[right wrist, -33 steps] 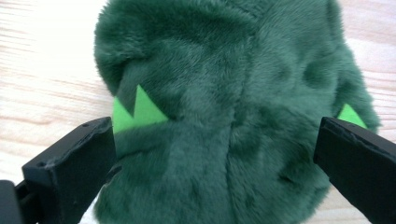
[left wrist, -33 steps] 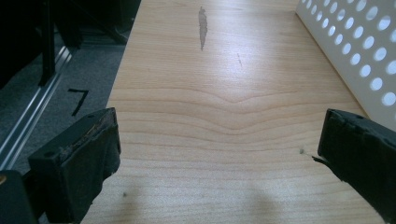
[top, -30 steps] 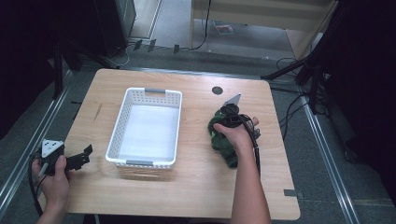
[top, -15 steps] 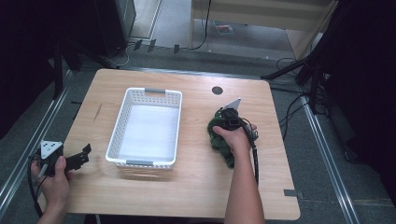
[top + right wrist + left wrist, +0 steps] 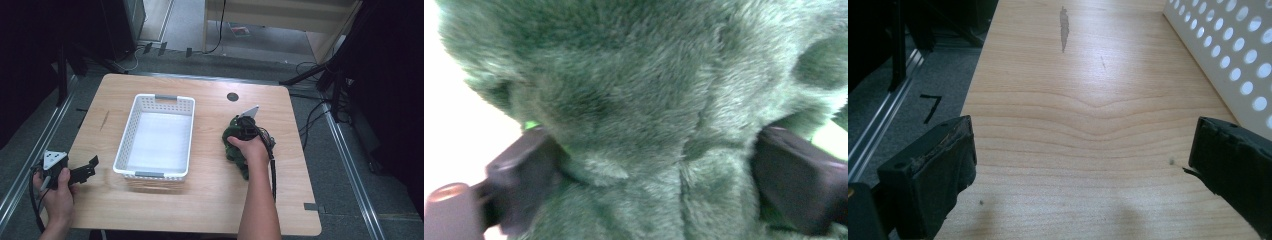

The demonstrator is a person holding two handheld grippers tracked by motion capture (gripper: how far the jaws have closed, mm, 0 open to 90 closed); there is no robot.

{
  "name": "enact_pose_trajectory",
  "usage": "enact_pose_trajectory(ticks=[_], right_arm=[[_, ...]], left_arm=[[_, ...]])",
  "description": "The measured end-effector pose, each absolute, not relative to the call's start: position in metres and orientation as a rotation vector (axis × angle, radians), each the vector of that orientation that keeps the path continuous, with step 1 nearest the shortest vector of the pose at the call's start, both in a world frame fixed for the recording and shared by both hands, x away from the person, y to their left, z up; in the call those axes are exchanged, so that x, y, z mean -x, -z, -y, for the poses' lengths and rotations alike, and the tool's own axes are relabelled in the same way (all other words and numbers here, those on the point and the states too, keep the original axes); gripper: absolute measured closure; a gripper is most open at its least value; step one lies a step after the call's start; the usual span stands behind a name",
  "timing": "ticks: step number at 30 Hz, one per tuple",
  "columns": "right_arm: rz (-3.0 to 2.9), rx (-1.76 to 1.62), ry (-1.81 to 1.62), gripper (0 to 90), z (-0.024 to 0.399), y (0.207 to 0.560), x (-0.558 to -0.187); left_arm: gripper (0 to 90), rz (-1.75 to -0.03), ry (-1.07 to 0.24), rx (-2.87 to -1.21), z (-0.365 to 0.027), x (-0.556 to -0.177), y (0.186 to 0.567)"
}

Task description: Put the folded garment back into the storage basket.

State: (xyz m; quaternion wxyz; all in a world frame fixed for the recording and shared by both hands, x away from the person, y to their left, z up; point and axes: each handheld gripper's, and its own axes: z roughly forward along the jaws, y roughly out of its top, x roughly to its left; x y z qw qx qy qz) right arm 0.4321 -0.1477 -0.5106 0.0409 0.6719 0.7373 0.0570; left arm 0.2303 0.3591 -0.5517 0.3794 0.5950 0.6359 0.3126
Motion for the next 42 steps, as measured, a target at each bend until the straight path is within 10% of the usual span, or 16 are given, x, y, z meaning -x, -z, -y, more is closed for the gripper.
enact_pose_trajectory(ticks=[3, 16, 42], right_arm=[[-2.215, -2.090, -0.208, 40.6, 0.148, 0.506, -0.428], [-2.174, -2.020, -0.411, 66.5, 0.160, 0.507, -0.411], [-1.733, -1.685, -1.094, 70.4, 0.163, 0.490, -0.337]], left_arm=[[0.0, -1.626, -0.797, -1.522, -0.359, -0.230, 0.552], [0.1, -1.635, -0.786, -1.523, -0.359, -0.231, 0.552], [0.1, -1.634, -0.794, -1.530, -0.358, -0.232, 0.552]])
